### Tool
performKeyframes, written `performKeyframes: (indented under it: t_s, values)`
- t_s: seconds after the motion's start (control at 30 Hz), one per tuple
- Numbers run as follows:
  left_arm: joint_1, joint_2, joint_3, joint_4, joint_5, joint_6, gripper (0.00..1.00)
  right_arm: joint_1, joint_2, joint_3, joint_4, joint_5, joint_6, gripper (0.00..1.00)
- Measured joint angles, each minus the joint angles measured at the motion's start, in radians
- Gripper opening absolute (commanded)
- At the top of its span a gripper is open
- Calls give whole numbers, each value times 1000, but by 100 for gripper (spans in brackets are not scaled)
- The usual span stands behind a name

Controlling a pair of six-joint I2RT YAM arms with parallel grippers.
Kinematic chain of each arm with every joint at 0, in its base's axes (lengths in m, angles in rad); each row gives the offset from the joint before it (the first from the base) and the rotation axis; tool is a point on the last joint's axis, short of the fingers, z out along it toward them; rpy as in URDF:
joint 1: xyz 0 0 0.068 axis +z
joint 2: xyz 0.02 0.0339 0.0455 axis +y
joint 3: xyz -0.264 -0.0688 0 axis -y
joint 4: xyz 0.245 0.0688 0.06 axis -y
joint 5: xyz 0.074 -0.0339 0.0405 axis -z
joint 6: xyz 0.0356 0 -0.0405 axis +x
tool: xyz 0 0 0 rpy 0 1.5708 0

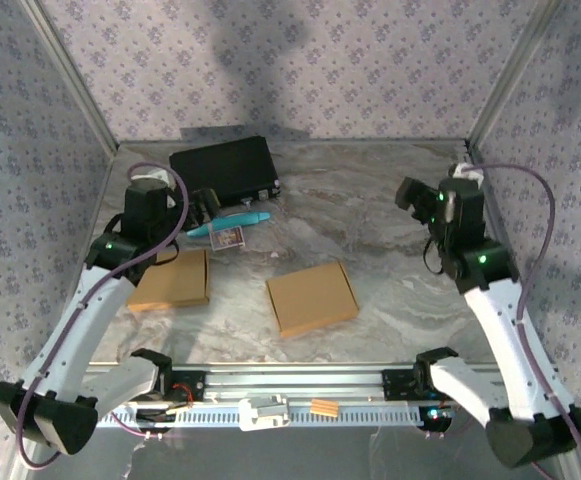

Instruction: Fold the paper box

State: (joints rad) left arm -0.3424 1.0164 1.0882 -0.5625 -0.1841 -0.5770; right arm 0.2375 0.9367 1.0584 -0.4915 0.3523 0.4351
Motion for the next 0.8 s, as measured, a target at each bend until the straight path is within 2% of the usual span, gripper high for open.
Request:
performKeyframes:
  t_s: [0.07,0.13,0.2,0.37,0.47,0.63,0.8]
  values:
    - [7,-2,-60,30,-204,19,100,-14,0,-137,114,66,-104,99]
    - [29,5,-155,77,-328,71,100,-37,44,-230,181,77,-172,99]
    - [70,10,-268,129,-383,148,100,-61,92,-322,248,77,-219,99]
    - [209,5,-540,351,-377,335,100,-108,150,-525,436,47,-276,99]
    - [262,21,-654,541,-314,409,100,-131,209,-570,562,12,-293,99]
    - [341,190,-674,814,-199,446,100,-160,312,-589,750,-47,-314,99]
    - [356,333,-673,1005,-103,447,100,-181,423,-587,881,-97,-340,99]
